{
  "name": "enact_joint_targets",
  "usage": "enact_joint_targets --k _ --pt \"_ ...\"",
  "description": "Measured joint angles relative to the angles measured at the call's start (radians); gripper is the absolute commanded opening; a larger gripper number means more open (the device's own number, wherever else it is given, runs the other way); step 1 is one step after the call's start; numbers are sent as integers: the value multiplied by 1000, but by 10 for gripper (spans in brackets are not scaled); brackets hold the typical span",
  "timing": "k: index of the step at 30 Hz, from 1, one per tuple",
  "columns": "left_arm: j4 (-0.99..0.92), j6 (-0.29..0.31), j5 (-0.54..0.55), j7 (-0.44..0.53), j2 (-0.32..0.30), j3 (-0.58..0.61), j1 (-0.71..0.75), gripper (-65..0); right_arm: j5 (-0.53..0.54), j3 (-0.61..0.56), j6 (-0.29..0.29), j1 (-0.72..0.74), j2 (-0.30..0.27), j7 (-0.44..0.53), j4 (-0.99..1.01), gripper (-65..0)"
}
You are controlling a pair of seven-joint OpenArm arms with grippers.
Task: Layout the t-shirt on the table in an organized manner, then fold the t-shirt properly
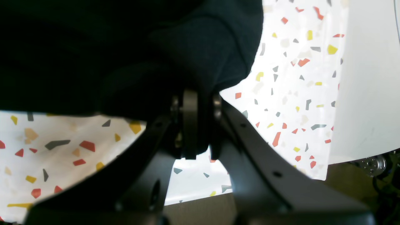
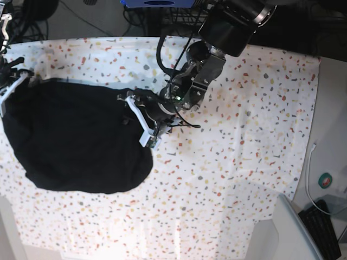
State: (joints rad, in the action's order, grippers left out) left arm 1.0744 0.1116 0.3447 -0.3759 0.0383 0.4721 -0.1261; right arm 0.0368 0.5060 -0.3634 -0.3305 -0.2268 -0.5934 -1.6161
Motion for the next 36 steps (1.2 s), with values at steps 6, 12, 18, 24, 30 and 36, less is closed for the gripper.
enact_joint_targets --k 6,12,18,24,30,36 --pt "177 -8 -4 -99 -158 -24 93 -650 -14 -98 12 -42 47 -7 -14 -650" --pt "472 -136 -25 -256 -227 -236 163 -650 6 -229 -3 -45 120 -2 -66 -650" --pt "494 -127 -19 -444 -215 -155 -149 -650 12 -221 -10 144 55 -104 -98 -650" --pt "122 -123 -9 -436 -137 48 -577 -650 8 -226 -8 533 -89 -127 34 -650" --pt "-58 -129 -13 -359 -7 66 -877 -650 10 -229 -8 858 -219 -170 88 -650" --pt "126 -123 -6 -330 0 65 -780 -650 -11 -215 7 824 -266 -350 -133 -650"
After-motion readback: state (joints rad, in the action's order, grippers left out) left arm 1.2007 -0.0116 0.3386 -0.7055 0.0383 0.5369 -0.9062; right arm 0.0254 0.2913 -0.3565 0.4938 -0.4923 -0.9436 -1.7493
